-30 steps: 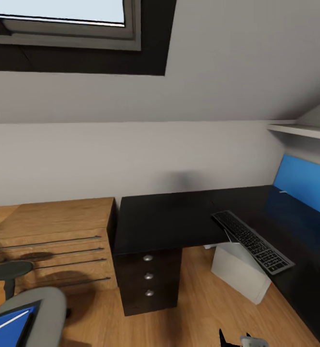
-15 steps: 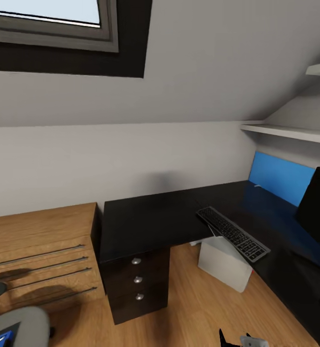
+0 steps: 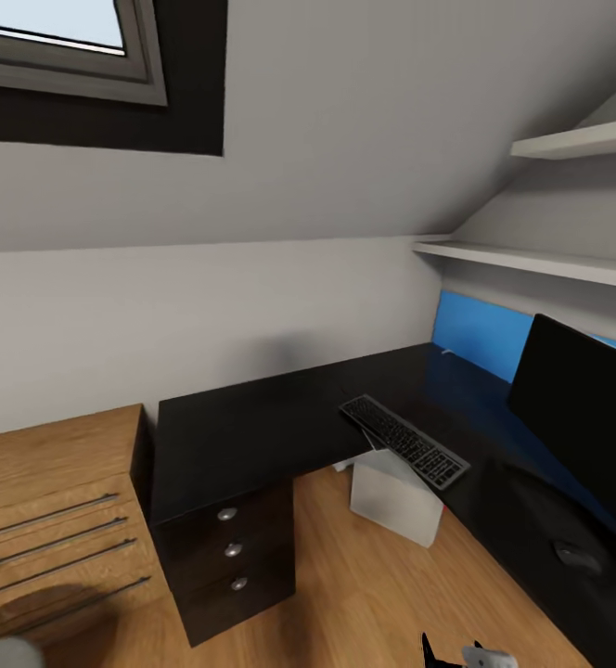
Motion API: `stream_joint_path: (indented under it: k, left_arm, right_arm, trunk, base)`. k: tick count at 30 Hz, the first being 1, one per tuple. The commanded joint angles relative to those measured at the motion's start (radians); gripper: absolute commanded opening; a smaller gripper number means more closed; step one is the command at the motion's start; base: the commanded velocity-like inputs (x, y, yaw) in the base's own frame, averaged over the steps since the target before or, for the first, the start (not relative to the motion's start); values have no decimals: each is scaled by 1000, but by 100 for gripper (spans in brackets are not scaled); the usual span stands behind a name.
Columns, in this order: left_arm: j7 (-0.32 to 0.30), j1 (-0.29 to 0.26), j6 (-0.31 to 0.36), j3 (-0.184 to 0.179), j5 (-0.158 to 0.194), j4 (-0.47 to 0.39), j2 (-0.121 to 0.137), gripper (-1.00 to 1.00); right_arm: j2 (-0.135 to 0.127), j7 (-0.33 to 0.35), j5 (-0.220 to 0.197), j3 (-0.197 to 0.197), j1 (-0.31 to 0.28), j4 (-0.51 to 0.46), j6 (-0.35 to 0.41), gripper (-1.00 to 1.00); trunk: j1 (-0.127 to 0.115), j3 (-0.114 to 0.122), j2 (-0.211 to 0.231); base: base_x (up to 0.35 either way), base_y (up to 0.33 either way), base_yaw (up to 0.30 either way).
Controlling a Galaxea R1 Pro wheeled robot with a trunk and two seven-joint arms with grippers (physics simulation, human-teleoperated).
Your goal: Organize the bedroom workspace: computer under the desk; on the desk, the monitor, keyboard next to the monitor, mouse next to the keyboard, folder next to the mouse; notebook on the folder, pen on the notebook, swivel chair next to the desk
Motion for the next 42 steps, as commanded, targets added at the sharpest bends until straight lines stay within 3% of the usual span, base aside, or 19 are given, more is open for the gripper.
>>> stream_joint_path:
  k: [1, 7, 9, 14, 23, 24, 28, 30, 32, 37, 42]
  left_arm:
    - [5, -1, -2, -9, 11, 0, 0, 100]
    - [3, -1, 7, -10, 12, 1, -1, 100]
    - [1, -1, 20, -9, 12, 2, -1, 100]
    - [1, -1, 27, -9, 12, 2, -1, 100]
    - [0, -1, 20, -7, 11, 2, -1, 100]
    - [0, -1, 17, -7, 11, 2, -2, 100]
    - [0, -1, 16, -8, 11, 2, -2, 100]
    - [0, -1, 16, -8, 11, 2, -2, 100]
    - [-1, -1, 16, -8, 11, 2, -2, 100]
    - [-1, -1, 16, -9, 11, 2, -2, 100]
    - [-2, -1, 16, -9, 10, 2, -3, 100]
  right_arm:
    - [0, 5, -2, -6, -1, 2, -3, 100]
    - [-1, 3, -3, -6, -1, 2, -3, 100]
    - [-15, 1, -3, -6, 2, 3, 0, 100]
    - [-20, 1, -3, -6, 5, 3, 1, 100]
    - [-9, 6, -4, -5, 7, 5, -3, 100]
    - [18, -1, -17, -9, 6, -42, -6, 100]
    - [64, -121, -11, -7, 5, -271, 3, 100]
    - [71, -164, -9, -5, 5, -328, 10, 100]
    - [81, -228, -7, 1, 5, -451, 53, 100]
    - [99, -254, -7, 4, 5, -637, 211, 100]
    - [105, -258, -7, 9, 5, -745, 330, 100]
  trunk:
    - [-4, 2, 6]
    - [-27, 22, 48]
    - [-34, 29, 62]
    - [-54, 44, 97]
    - [-88, 72, 160]
    - [-88, 72, 160]
    - [-88, 72, 160]
    - [-88, 72, 160]
    - [-88, 72, 160]
    - [-88, 72, 160]
    - [-88, 72, 160]
  base:
    - [0, 0, -243]
    - [0, 0, -77]
    - [0, 0, -11]
    - [0, 0, -2]
    - [0, 0, -23]
    - [0, 0, 0]
    - [0, 0, 0]
    - [0, 0, 0]
    - [0, 0, 0]
    - [0, 0, 0]
    - [0, 0, 0]
